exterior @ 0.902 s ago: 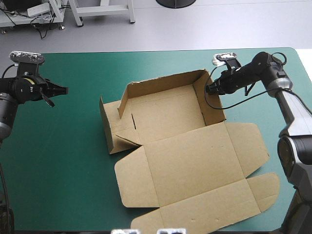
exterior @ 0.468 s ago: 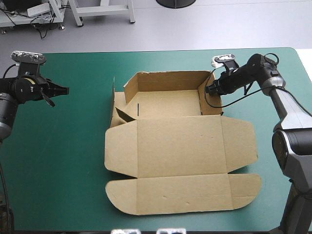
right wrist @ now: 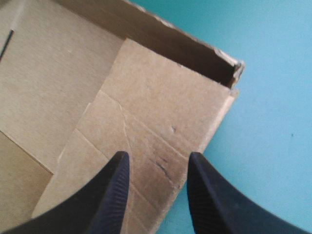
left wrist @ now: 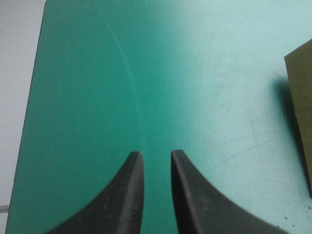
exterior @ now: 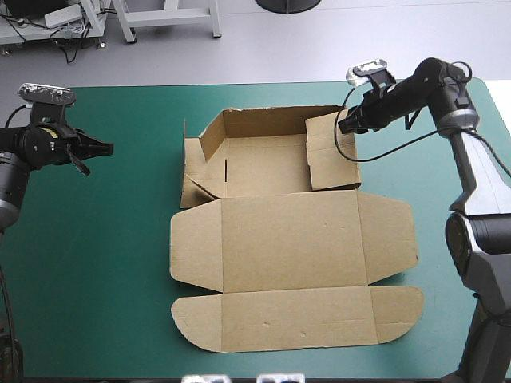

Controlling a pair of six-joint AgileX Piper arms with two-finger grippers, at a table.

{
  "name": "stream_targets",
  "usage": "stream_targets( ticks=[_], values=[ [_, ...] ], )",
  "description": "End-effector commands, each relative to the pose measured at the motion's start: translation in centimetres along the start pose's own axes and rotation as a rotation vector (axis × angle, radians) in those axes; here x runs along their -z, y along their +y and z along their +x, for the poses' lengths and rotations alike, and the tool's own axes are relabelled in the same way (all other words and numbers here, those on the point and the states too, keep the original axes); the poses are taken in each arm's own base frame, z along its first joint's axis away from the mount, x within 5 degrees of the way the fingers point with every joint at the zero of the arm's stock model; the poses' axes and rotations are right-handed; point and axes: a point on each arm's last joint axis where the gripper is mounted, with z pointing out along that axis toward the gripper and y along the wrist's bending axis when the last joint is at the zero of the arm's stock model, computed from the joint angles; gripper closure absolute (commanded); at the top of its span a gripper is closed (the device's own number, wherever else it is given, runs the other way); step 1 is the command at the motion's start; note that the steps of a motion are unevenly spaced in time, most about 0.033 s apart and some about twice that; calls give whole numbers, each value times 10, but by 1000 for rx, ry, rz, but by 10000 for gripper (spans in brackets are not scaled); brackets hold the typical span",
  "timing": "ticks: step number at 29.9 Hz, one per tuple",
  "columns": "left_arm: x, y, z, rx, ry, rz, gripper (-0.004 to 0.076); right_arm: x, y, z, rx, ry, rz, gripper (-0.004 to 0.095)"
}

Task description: Fold the box

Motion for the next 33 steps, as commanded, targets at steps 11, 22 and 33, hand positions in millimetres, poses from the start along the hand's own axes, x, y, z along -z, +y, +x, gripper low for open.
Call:
stream_targets(
  ticks=[11, 22, 33],
  values=[
    [18, 2, -12, 2, -109, -21, 578, 100, 31, -37, -90, -211, 132, 537],
    [18, 2, -13, 6, -113, -22, 578, 50, 15, -7, -164, -21, 98, 538],
    [18, 2, -12, 6, -110, -21, 578, 30, 14, 4, -167, 19, 26, 538]
  ],
)
